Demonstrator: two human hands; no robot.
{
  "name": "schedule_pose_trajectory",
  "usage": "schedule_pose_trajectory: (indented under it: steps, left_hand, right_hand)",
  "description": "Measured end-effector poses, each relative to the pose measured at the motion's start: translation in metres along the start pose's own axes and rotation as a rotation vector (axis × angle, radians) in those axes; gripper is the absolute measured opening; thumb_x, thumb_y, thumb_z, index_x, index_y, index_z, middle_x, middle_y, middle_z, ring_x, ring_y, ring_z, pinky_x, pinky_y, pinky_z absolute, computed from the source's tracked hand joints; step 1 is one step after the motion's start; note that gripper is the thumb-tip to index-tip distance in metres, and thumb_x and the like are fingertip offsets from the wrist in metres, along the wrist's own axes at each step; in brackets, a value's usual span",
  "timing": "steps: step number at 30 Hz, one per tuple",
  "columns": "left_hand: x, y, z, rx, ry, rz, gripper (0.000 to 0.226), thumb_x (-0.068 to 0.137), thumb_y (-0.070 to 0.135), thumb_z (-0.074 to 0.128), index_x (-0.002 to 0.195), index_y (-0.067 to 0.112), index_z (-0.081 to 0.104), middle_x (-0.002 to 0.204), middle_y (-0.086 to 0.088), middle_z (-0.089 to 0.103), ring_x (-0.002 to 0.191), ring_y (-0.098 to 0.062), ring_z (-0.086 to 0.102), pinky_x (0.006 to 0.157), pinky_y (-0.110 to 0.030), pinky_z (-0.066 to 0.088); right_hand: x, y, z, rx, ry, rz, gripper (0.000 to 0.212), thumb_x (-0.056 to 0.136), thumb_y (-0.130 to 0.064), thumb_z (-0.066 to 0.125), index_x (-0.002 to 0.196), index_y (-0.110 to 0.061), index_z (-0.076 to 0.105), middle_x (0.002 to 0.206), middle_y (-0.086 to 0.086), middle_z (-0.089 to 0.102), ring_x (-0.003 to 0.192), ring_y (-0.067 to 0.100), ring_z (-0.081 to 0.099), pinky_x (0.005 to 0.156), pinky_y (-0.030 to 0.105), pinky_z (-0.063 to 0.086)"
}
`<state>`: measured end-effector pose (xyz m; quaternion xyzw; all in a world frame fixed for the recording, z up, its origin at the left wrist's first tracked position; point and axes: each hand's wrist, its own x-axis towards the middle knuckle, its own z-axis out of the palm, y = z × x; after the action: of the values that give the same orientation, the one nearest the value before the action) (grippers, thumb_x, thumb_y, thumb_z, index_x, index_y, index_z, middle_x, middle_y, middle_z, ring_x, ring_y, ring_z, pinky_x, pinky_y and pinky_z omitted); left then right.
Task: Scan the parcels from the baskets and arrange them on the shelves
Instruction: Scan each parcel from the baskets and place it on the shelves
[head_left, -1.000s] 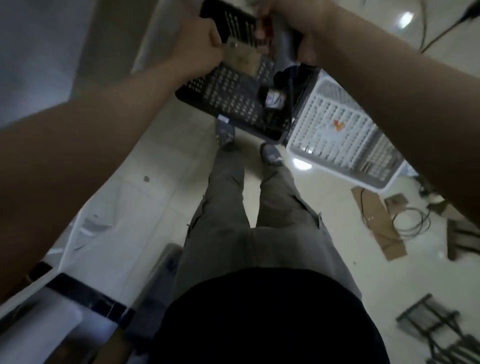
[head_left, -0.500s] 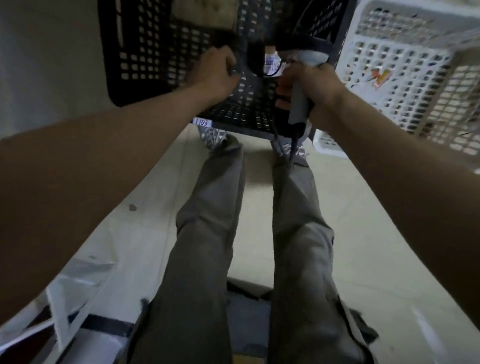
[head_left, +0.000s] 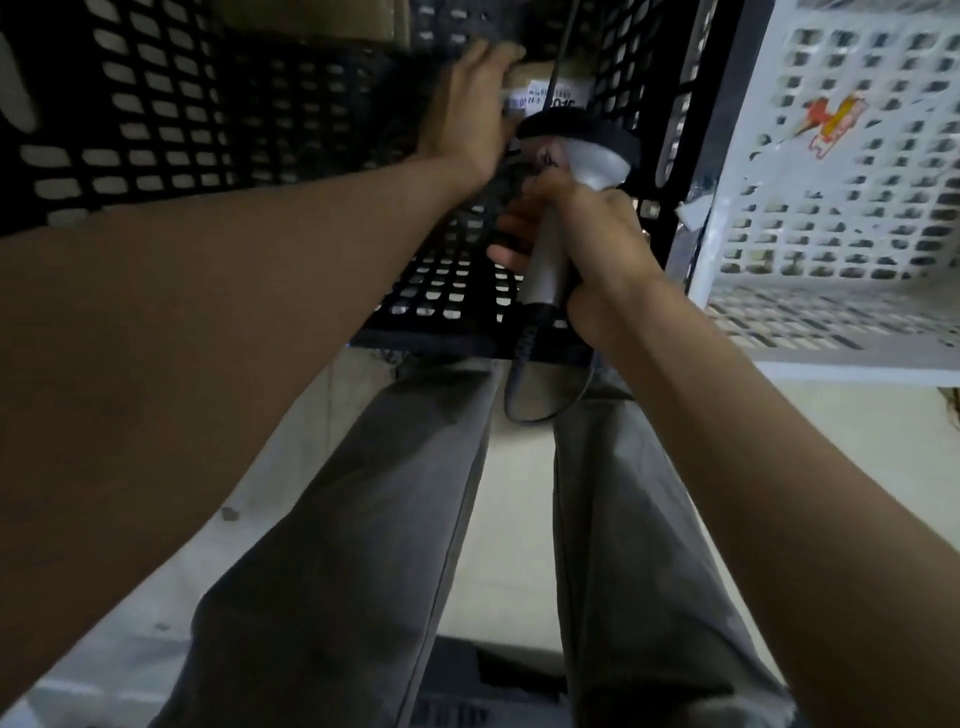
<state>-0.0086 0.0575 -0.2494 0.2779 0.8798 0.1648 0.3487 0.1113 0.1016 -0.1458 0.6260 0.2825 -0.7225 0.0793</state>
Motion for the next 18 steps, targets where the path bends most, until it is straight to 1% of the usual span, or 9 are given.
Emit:
schedule_pose_trajectory:
  steps: [2,5,7,9,11,14,16,18]
  left_hand:
    - [0.008,-0.002,0.011,0.010,-0.041,0.002,0.048,0.098,0.010,0.046,0.145,0.021,0.049,0.147,-0.004,0.048,0.134,-0.020,0.046,0.108,-0.027,0.037]
    - [0.006,-0.004,0.024,0.089,-0.156,0.014,0.054,0.101,0.017,0.046,0.153,0.027,0.036,0.159,-0.003,0.031,0.142,-0.028,0.034,0.110,-0.038,0.037]
    - [0.002,-0.003,0.028,0.142,-0.258,0.048,0.063,0.099,0.017,0.050,0.156,0.030,0.027,0.161,-0.004,0.021,0.140,-0.035,0.032,0.106,-0.050,0.040]
    - [-0.002,0.000,0.027,0.174,-0.300,0.061,0.070,0.099,0.017,0.051,0.159,0.032,0.019,0.163,-0.004,0.015,0.140,-0.039,0.031,0.103,-0.057,0.041]
    - [-0.006,0.006,0.029,0.196,-0.307,0.088,0.071,0.101,0.021,0.049,0.161,0.032,0.012,0.165,-0.004,0.011,0.143,-0.040,0.026,0.103,-0.059,0.040]
    - [-0.007,0.012,0.032,0.275,-0.277,0.104,0.067,0.104,0.034,0.043,0.161,0.031,0.008,0.165,-0.005,0.011,0.145,-0.040,0.022,0.101,-0.059,0.045]
    - [-0.005,0.011,0.035,0.301,-0.256,0.082,0.067,0.104,0.036,0.043,0.161,0.031,0.008,0.164,-0.007,0.010,0.144,-0.041,0.023,0.099,-0.058,0.047]
    - [-0.002,0.008,0.038,0.280,-0.230,0.056,0.067,0.103,0.035,0.046,0.160,0.031,0.011,0.163,-0.008,0.012,0.141,-0.043,0.027,0.099,-0.057,0.046]
  right_hand:
    - [0.005,0.002,-0.001,0.028,0.004,-0.008,0.009,0.097,-0.004,0.057,0.089,-0.003,0.062,0.088,0.015,0.063,0.081,0.026,0.065,0.069,0.039,0.064]
    - [0.010,0.005,-0.001,0.064,0.027,0.011,0.010,0.097,-0.004,0.057,0.089,-0.004,0.061,0.090,0.016,0.061,0.085,0.027,0.063,0.069,0.038,0.063]
    - [0.011,0.005,-0.002,0.083,0.051,0.037,0.010,0.098,-0.004,0.056,0.089,-0.004,0.061,0.092,0.018,0.060,0.085,0.026,0.064,0.068,0.038,0.064]
    - [0.010,0.005,-0.004,0.107,0.073,0.051,0.011,0.098,-0.005,0.057,0.087,-0.003,0.061,0.092,0.018,0.060,0.083,0.026,0.064,0.066,0.037,0.064]
    - [0.009,0.004,-0.006,0.105,0.081,0.041,0.011,0.098,-0.005,0.058,0.087,-0.002,0.061,0.091,0.018,0.061,0.082,0.026,0.065,0.064,0.035,0.064]
    - [0.009,0.004,-0.009,0.089,0.064,0.013,0.010,0.098,-0.006,0.057,0.089,-0.003,0.062,0.093,0.018,0.062,0.084,0.027,0.066,0.066,0.036,0.064]
    - [0.011,0.002,-0.010,0.092,0.050,0.005,0.010,0.098,-0.006,0.057,0.090,-0.003,0.061,0.094,0.019,0.062,0.084,0.026,0.065,0.067,0.037,0.064]
    - [0.014,0.002,-0.010,0.099,0.057,0.006,0.010,0.098,-0.006,0.057,0.090,-0.003,0.061,0.095,0.019,0.061,0.084,0.027,0.064,0.067,0.037,0.064]
